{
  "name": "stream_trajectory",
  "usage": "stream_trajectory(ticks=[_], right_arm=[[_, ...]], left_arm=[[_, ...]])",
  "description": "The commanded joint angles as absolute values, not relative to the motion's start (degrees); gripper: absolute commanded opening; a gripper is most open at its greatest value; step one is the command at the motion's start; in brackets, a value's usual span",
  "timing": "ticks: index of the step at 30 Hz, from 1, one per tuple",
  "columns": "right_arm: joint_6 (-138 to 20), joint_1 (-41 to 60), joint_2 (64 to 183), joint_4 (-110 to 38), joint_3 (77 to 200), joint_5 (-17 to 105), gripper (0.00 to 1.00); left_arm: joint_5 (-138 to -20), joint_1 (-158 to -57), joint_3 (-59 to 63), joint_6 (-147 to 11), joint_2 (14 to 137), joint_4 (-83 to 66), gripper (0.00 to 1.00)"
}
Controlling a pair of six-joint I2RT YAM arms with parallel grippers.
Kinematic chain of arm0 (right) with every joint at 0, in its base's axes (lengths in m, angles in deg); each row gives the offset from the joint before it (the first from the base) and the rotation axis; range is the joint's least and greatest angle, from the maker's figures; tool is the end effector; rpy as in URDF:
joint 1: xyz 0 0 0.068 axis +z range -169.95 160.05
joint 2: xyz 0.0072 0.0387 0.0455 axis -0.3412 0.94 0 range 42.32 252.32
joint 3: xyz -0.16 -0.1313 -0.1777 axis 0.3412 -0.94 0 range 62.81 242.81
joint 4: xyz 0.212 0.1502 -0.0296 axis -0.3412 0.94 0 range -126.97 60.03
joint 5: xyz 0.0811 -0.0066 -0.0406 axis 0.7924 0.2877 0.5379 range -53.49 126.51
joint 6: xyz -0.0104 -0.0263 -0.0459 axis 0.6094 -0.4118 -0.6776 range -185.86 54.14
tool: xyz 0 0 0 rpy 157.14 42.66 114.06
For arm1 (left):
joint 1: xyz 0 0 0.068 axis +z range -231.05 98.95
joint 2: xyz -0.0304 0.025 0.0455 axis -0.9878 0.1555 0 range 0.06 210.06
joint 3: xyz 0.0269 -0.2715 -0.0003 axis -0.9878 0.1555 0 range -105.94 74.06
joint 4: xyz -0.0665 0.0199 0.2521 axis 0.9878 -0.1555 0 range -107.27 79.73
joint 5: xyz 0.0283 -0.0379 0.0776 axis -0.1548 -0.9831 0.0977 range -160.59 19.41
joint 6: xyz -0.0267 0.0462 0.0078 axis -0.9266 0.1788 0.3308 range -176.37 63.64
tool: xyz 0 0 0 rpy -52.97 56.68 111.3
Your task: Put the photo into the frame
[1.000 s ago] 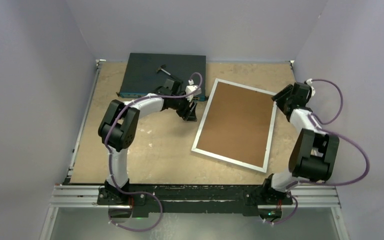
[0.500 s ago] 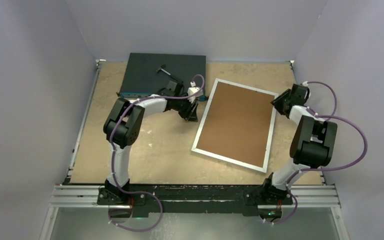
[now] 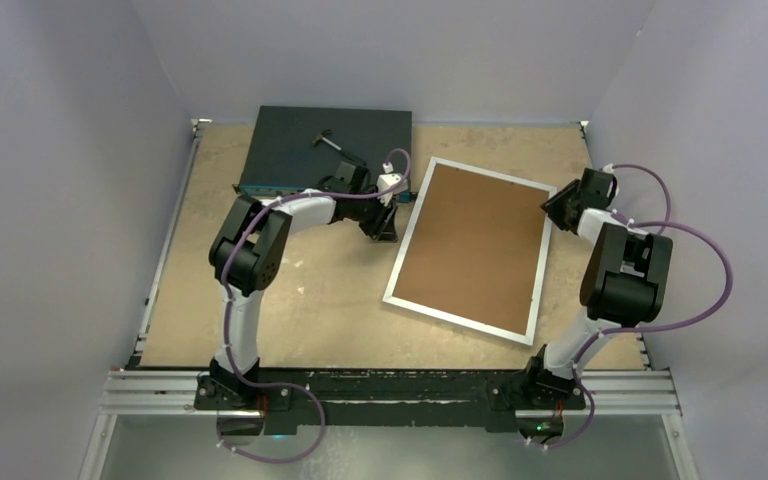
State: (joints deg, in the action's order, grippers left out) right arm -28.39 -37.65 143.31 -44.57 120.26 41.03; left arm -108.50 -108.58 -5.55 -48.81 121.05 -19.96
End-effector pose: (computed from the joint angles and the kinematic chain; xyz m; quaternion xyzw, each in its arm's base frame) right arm 0.3609 -0.1122 0.1831 0.3963 0.7972 0.1125 0.4413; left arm 0.3832 -0.2243 0.1435 0.3720 0.8176 -0.3563 0.2573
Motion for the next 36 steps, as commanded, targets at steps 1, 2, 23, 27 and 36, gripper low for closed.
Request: stream_trajectory(ticks=[1, 2, 23, 27, 36], right_arm=[[-28.85, -37.97, 143.43, -44.46, 121.7, 40.22, 0.37], [-28.97, -37.97, 143.29, -44.42, 121.65, 39.87, 0.37], [-29.19, -38.05, 145.52, -45.6, 120.34, 43.9, 0.36], [-29.09, -38.06, 145.17, -45.11, 119.75, 43.46, 0.36], [-28.79, -38.06, 144.91, -45.25, 118.88, 43.94, 0.36]], left_arm=[[-108.05, -109.34, -6.54, -48.36, 122.92, -20.44, 0.34], [-107.99, -109.56, -6.61, -48.34, 123.07, -20.42, 0.35], [-105.79, -111.06, -7.32, -45.72, 125.17, -23.21, 0.29], [-105.28, -110.81, -8.59, -45.24, 121.85, -26.26, 0.38], [-107.06, -109.04, -10.14, -45.89, 119.39, -28.0, 0.44]])
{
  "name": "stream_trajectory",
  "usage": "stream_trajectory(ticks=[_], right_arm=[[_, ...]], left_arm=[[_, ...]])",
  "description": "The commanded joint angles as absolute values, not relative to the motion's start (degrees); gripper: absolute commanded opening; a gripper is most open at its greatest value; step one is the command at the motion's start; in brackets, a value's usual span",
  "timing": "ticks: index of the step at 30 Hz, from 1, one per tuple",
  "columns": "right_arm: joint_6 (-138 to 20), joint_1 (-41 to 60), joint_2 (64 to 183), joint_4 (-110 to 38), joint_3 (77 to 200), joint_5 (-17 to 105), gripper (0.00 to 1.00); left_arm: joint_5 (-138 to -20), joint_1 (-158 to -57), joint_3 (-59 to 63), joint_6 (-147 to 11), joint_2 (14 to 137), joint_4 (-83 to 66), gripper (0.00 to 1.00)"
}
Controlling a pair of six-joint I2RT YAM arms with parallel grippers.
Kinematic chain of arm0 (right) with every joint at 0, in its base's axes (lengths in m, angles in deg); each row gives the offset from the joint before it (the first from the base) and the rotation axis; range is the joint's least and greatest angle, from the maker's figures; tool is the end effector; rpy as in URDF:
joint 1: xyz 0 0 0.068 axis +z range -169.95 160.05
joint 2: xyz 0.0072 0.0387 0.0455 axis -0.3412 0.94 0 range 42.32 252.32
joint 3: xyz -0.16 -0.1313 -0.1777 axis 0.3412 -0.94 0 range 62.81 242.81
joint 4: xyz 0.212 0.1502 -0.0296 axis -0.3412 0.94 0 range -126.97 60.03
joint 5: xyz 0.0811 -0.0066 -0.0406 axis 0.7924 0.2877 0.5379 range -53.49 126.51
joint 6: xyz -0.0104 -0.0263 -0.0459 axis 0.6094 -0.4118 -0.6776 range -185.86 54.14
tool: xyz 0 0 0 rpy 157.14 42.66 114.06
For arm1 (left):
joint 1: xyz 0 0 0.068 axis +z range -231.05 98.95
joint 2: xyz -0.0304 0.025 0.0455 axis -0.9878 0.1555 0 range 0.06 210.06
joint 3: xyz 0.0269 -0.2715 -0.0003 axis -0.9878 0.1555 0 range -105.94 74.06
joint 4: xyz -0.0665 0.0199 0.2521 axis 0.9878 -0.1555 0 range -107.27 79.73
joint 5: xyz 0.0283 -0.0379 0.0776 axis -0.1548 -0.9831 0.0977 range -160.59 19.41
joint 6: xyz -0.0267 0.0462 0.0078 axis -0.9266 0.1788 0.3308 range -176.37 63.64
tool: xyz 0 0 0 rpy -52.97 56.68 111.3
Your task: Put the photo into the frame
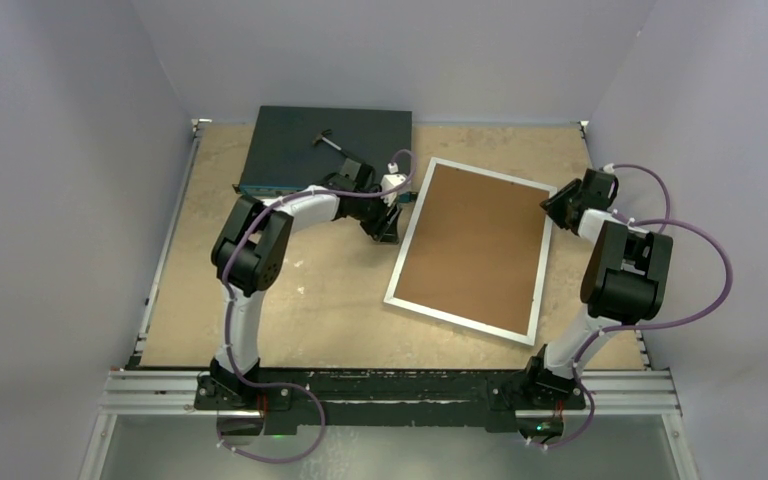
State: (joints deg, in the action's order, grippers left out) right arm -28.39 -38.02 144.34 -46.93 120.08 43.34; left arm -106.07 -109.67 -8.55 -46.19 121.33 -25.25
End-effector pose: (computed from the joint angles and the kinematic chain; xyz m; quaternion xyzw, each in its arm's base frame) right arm 0.3636 -0.1141 0.1794 0.3878 0.7956 0.1299 0.4470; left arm 0.3824 -0.2321 0.1500 0.3902 0.8219 -0.3334 0.2469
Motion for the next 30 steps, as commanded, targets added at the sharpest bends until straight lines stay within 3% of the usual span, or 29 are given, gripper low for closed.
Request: stream_trajectory(ticks=[1, 20, 30], right_arm=[[-28.84, -38.04, 144.97, -45.13, 118.93, 43.96, 0.35], [-29.07, -38.0, 142.57, -45.75, 118.05, 43.87, 0.35], [-28.89, -38.05, 138.89, -44.45, 119.59, 42.93, 0.36]], left_arm=[[-107.66, -109.08, -10.14, -46.49, 119.75, -27.83, 0.44], [-114.41, -110.01, -7.66, -52.28, 119.14, -22.23, 0.43], [-113.27, -110.72, -7.04, -52.13, 123.96, -20.64, 0.33]])
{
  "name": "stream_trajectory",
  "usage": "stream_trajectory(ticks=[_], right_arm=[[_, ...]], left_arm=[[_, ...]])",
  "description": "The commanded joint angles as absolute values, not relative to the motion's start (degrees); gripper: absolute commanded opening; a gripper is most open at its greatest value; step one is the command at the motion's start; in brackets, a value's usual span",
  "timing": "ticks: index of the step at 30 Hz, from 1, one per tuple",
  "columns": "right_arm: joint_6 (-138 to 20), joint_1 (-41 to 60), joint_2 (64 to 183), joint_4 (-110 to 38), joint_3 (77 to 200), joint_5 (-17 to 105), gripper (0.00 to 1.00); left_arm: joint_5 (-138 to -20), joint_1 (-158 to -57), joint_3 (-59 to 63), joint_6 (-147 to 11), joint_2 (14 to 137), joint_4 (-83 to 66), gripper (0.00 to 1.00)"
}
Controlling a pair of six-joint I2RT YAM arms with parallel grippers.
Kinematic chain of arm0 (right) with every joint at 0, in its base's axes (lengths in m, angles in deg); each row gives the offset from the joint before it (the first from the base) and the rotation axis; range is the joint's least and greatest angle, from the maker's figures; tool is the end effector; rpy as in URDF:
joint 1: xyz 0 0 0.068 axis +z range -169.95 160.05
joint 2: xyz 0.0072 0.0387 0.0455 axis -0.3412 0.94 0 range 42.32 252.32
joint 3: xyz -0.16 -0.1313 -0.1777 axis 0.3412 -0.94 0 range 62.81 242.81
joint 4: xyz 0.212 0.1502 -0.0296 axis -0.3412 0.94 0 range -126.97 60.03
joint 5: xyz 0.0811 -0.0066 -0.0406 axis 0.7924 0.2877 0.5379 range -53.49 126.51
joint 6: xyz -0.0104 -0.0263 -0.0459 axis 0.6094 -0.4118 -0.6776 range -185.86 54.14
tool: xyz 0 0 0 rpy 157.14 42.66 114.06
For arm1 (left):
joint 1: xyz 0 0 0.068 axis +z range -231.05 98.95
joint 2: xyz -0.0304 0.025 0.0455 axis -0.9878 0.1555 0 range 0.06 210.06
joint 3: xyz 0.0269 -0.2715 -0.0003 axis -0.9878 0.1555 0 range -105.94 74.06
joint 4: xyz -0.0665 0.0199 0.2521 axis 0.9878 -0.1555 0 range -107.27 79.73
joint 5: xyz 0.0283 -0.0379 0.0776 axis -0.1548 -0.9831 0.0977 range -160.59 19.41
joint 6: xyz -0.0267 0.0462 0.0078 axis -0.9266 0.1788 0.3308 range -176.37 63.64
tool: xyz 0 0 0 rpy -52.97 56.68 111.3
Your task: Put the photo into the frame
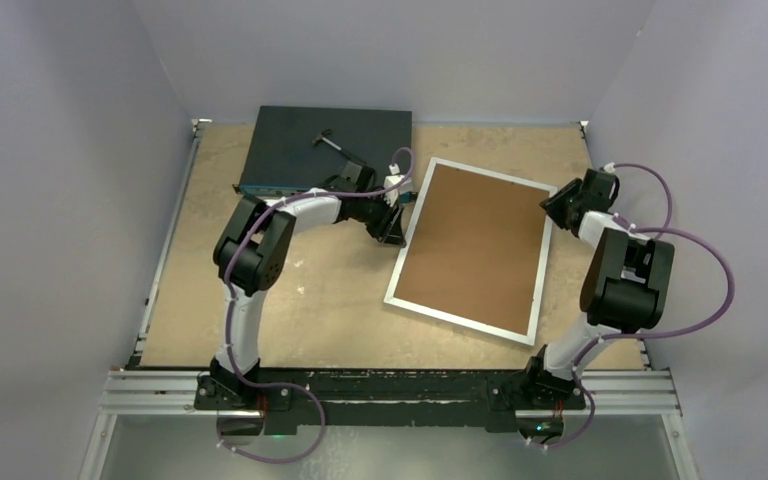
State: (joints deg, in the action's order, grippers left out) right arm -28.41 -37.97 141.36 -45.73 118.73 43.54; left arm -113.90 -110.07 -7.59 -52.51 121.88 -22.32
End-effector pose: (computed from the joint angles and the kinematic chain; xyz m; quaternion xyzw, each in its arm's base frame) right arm 0.3547 -0.1107 0.1888 0.3855 0.7947 0.1320 0.4499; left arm 0.3784 -0.2377 0.1467 0.3634 0.8096 -0.4064 0.2176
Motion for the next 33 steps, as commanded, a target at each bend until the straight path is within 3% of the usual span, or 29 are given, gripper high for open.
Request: stream_trajectory(ticks=[1, 9, 22, 33], right_arm=[[-28.74, -38.06, 138.6, -44.52, 119.59, 42.73, 0.36], [-28.56, -39.64, 138.88, -45.16, 120.5, 39.78, 0.38], [-28.77, -39.71, 143.76, -47.18, 119.99, 42.99, 0.38], [-29.2, -39.66, 145.76, -47.91, 119.81, 45.1, 0.27]], left_arm=[[-112.57, -110.81, -7.06, -51.54, 124.27, -21.07, 0.32], [-107.33, -111.19, -5.93, -48.55, 125.38, -23.54, 0.22], [-106.53, -111.15, -6.14, -48.27, 125.52, -23.52, 0.13], [-106.13, -111.35, -6.61, -47.91, 125.86, -23.88, 0.1]])
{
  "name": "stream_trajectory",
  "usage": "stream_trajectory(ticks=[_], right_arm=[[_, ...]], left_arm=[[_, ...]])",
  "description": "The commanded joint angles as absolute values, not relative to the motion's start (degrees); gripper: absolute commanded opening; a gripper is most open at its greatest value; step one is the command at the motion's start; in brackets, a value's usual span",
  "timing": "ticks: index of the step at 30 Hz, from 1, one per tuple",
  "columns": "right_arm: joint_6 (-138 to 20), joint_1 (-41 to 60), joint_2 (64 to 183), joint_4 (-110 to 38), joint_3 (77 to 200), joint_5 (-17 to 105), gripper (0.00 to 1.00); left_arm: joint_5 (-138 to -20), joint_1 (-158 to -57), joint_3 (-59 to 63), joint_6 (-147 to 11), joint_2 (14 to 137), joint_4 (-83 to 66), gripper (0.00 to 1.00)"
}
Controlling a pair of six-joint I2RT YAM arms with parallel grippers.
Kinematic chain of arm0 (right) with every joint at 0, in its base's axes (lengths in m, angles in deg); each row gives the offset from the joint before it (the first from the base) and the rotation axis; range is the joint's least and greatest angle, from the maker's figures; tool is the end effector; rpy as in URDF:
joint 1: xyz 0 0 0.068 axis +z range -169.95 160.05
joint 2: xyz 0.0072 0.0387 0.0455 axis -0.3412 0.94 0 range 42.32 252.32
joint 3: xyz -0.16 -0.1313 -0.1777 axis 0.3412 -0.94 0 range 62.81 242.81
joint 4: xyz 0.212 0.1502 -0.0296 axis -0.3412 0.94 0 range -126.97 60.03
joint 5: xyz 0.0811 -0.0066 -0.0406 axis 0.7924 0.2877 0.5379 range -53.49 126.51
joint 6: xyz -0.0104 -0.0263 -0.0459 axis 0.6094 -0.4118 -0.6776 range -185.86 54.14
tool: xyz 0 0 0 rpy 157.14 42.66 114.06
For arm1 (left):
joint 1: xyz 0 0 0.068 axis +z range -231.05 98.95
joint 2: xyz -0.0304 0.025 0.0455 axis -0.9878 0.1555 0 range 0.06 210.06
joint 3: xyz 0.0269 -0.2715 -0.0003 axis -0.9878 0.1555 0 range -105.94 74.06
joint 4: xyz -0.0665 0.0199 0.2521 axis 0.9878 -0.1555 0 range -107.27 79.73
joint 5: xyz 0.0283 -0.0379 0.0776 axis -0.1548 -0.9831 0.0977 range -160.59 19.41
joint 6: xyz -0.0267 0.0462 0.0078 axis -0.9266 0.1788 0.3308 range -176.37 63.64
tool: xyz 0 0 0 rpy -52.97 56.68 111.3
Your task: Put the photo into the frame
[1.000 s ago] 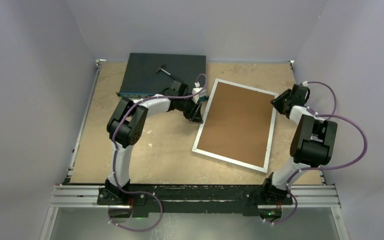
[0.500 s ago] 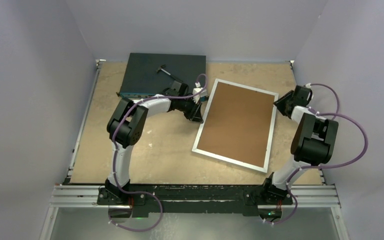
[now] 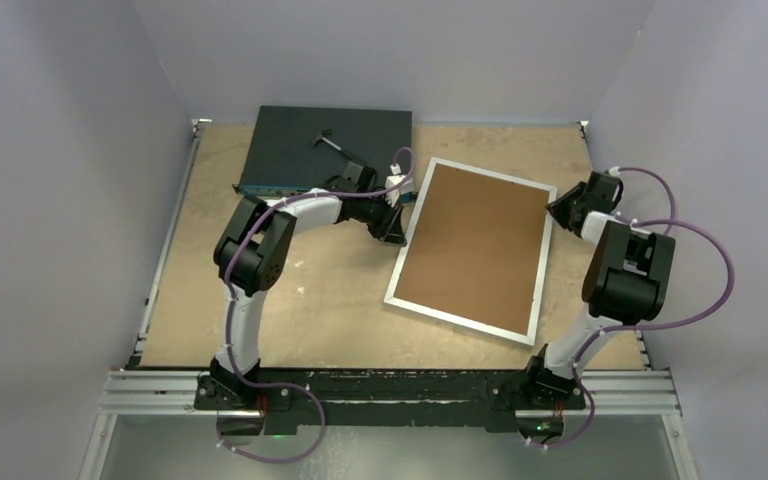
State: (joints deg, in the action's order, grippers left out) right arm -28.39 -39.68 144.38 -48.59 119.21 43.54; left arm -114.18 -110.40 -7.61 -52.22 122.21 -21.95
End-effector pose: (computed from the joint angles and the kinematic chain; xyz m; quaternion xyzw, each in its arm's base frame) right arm 0.3591 -0.1241 0.1771 0.3967 0.7877 0.1257 0.4543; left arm 0.3776 -0.2404 0.1448 0.3684 0.8064 -0.4085 0.2172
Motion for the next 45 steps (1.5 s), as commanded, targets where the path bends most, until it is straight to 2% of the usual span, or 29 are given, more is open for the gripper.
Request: stream_trajectory(ticks=[1, 45], right_arm=[[-29.21, -39.64, 145.77, -47.93, 119.62, 45.31, 0.25], [-22.45, -36.78, 144.5, -48.01, 111.7, 45.07, 0.18]], left_arm=[[-106.11, -111.36, -6.69, -47.92, 125.93, -23.84, 0.1], [-107.17, -112.32, -8.38, -48.51, 126.88, -23.48, 0.06]])
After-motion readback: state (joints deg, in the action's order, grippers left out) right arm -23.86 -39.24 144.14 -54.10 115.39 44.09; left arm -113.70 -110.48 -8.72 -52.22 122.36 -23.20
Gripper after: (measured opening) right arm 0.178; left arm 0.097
